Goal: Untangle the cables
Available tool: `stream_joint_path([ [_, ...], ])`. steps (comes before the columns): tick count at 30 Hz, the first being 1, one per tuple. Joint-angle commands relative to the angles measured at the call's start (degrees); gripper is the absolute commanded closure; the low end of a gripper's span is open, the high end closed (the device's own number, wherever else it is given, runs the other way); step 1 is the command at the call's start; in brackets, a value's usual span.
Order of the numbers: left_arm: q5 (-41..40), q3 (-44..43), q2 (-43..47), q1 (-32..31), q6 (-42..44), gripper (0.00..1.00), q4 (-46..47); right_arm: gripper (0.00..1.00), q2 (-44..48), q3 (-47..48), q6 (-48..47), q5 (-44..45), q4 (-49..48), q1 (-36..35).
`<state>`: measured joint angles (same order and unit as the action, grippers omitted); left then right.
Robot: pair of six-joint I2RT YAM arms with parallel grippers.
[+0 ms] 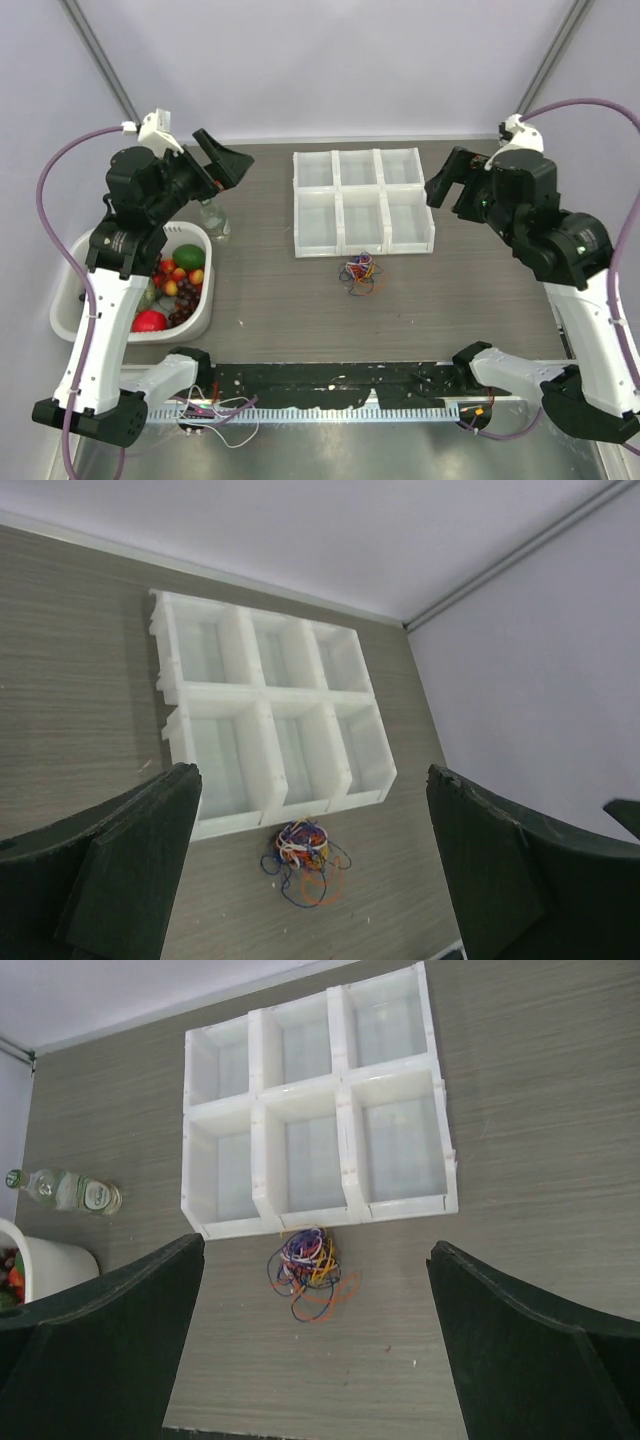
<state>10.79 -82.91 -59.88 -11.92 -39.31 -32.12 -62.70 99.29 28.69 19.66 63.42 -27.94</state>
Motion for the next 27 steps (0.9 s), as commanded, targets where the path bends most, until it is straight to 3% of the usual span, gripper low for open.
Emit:
stream_joint_path([
  [1, 1.5, -0.4, 0.0, -3.5, 3.3, 0.00, -2.2, 0.01, -2.4, -7.8, 1.2, -7.3, -6.4, 0.2],
  [6, 7.6, 5.1, 0.1, -7.4, -0.8, 0.00, -1.8, 0.01, -6.1, -23.5, 1.4, -25.3, -27.6, 0.3],
  [9, 9.9, 8.5, -1.8, -10.0, -1.6, 0.00, -4.1, 0.02, -12.9, -27.8, 3.9, -31.3, -32.6, 1.4],
  [14, 12.1, 10.0, -9.2, -15.7, 0.5, 0.03, -13.1, 0.04, -19.2, -34.3, 2.3, -34.3, -35.4, 4.4],
  [16, 11.3, 11.2, -10.8, -21.1, 1.2, 0.05, -14.0, 0.04, -19.0, -38.3, 1.1, -35.9, -39.1, 6.1],
  [20, 9.3, 15.4, -11.1, -27.0, -1.4, 0.08, -8.9, 0.08, -22.0, -40.0, 0.4, -39.9, -42.3, 6.9],
  [27, 11.4, 17.3, -16.8, -27.5, -3.1, 0.10, -3.6, 0.16, -20.5, -48.4, 3.6, -38.7, -46.3, 0.5],
])
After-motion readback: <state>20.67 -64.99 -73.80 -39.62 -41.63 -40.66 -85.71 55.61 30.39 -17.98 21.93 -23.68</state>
